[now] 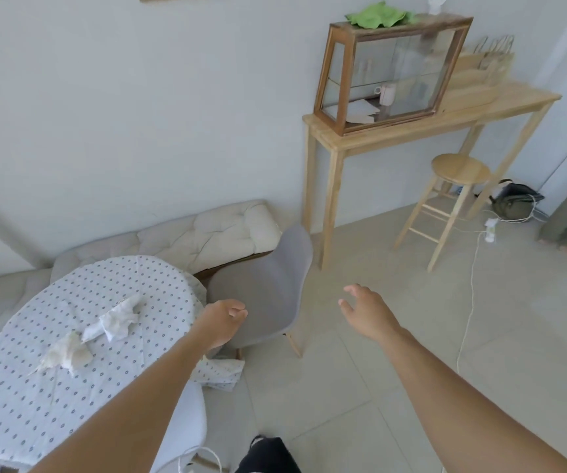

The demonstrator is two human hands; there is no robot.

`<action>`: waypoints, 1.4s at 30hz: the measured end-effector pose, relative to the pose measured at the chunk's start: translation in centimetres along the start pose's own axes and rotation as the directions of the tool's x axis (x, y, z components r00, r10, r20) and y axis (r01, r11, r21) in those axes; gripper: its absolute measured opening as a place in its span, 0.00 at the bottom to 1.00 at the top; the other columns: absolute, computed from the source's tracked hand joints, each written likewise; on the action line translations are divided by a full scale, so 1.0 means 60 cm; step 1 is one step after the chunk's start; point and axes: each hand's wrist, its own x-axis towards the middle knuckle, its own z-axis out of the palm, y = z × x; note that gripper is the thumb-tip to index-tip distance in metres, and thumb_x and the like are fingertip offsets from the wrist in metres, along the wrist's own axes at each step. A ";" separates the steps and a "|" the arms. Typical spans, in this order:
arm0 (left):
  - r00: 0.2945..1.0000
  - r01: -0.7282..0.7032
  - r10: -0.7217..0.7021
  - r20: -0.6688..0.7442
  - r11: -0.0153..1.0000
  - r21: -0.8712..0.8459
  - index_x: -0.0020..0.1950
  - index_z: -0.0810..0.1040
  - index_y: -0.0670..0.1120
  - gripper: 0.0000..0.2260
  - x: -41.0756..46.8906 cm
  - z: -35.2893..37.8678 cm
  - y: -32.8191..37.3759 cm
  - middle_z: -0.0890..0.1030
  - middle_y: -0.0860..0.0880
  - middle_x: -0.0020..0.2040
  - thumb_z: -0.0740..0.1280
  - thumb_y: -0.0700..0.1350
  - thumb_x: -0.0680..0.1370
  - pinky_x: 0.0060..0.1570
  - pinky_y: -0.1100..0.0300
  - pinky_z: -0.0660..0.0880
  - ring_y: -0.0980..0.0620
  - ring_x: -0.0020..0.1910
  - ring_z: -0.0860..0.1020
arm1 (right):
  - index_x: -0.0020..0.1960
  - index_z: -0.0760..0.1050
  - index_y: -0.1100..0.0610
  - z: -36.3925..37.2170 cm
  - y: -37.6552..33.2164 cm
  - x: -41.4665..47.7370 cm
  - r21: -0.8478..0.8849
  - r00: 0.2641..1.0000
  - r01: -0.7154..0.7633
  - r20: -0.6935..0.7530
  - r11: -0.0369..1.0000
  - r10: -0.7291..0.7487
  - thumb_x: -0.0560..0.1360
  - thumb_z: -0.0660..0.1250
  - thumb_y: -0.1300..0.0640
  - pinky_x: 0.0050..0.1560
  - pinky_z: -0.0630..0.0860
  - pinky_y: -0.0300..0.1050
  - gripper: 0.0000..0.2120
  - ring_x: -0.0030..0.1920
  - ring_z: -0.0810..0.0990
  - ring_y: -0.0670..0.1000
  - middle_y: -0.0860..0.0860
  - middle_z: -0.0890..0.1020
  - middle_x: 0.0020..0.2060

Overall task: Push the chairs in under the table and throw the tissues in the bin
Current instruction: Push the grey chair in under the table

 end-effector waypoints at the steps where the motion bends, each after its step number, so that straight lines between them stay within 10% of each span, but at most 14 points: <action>1: 1.000 0.005 -0.005 -0.004 1.000 -0.006 0.72 0.78 0.52 0.19 0.011 0.000 0.009 0.83 0.51 0.65 0.62 0.58 0.84 0.62 0.57 0.78 0.50 0.63 0.81 | 0.73 0.71 0.53 -0.005 0.004 0.012 0.003 1.000 0.004 0.002 1.000 -0.004 0.80 0.61 0.43 0.67 0.73 0.57 0.25 0.69 0.74 0.58 0.55 0.78 0.67; 28: 0.984 0.158 -0.136 0.111 0.964 -0.214 0.62 0.84 0.51 0.15 0.566 -0.038 0.178 0.85 0.51 0.61 0.60 0.49 0.82 0.57 0.57 0.76 0.47 0.59 0.82 | 0.72 0.72 0.52 -0.082 -0.040 0.581 -0.120 0.952 0.215 0.246 0.969 -0.181 0.81 0.61 0.45 0.68 0.72 0.57 0.22 0.69 0.73 0.57 0.54 0.77 0.67; 42: 0.908 0.403 -0.415 0.056 0.832 -0.382 0.65 0.83 0.49 0.15 0.631 -0.040 0.144 0.85 0.48 0.61 0.60 0.47 0.83 0.57 0.55 0.81 0.46 0.58 0.83 | 0.74 0.70 0.51 0.013 -0.097 0.820 -0.169 0.734 0.515 0.593 0.841 -0.330 0.83 0.58 0.45 0.70 0.70 0.51 0.21 0.71 0.72 0.53 0.50 0.73 0.71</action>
